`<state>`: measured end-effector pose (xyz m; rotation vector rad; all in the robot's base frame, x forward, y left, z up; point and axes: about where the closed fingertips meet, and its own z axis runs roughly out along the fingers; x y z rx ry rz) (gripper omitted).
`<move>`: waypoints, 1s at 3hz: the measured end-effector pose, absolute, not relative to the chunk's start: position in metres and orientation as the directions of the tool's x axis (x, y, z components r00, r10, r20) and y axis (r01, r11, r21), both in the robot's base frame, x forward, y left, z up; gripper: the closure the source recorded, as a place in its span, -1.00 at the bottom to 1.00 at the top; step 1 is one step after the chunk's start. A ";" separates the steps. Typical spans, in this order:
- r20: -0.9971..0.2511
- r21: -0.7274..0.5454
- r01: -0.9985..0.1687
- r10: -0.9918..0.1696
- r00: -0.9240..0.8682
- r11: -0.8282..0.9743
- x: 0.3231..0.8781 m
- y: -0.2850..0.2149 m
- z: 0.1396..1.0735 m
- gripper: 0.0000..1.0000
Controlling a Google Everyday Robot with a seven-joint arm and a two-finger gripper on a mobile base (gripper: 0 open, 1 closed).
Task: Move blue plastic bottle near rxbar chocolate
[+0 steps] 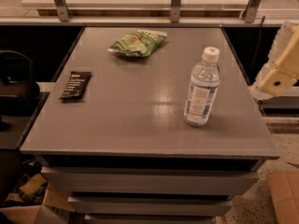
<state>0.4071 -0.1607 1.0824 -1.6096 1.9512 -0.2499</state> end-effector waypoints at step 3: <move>-0.533 -0.368 -0.878 -0.843 -0.070 0.306 0.426 -0.137 1.026 -1.00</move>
Offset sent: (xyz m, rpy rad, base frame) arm 0.0260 0.0240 -0.0659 0.3282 0.1068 0.0708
